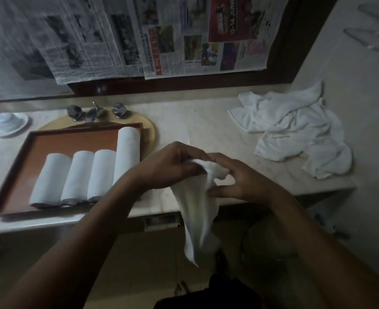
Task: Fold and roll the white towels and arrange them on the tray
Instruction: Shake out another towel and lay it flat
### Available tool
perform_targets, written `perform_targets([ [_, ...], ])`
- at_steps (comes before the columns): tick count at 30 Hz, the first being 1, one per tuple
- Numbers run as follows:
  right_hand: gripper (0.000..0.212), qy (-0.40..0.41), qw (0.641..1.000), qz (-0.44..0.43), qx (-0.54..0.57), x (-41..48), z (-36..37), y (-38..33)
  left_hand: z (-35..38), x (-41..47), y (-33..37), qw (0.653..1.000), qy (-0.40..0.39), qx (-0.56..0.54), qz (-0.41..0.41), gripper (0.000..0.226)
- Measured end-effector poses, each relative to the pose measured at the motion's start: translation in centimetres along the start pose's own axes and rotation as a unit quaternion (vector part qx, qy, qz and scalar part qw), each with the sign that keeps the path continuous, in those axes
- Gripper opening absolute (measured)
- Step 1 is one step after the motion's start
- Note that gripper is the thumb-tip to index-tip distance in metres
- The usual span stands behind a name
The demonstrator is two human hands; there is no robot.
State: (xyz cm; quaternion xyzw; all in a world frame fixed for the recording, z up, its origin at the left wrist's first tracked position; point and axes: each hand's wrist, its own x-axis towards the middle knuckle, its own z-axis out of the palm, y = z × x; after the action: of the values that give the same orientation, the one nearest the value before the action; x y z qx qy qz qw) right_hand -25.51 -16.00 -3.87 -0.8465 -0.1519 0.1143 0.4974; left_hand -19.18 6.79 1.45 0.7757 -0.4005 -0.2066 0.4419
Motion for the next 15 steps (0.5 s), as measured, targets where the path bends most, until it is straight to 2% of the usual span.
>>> perform_targets([
  [2, 0.05, 0.017, 0.998, -0.004, -0.057, 0.4, -0.2, 0.1, -1.0, -0.6, -0.1, 0.999, 0.013, 0.047, 0.006, 0.014],
  [5, 0.031, 0.057, 0.983, -0.007, -0.172, 0.8, -1.5, 0.9, -2.0, -1.7, -1.2, 0.988, 0.064, 0.139, -0.035, 0.005],
  [7, 0.022, 0.053, 0.977, 0.006, -0.206, 1.0, -2.2, 1.2, -2.0, -2.7, -1.8, 0.979, 0.087, 0.176, -0.063, 0.005],
  [8, 0.021, 0.048, 0.977, 0.025, -0.208, 1.0, -2.5, 1.4, -1.9, -3.3, -2.2, 0.975, 0.096, 0.184, -0.08, 0.008],
  [12, 0.038, 0.052, 0.969, 0.09, -0.223, 0.7, -3.5, 2.7, -2.3, -5.9, -4.5, 0.955, 0.135, 0.212, -0.16, 0.022],
  [15, 0.037, 0.063, 0.969, 0.112, -0.213, 0.0, -4.0, 3.2, -2.4, -7.7, -5.8, 0.951, 0.143, 0.201, -0.186, 0.025],
])
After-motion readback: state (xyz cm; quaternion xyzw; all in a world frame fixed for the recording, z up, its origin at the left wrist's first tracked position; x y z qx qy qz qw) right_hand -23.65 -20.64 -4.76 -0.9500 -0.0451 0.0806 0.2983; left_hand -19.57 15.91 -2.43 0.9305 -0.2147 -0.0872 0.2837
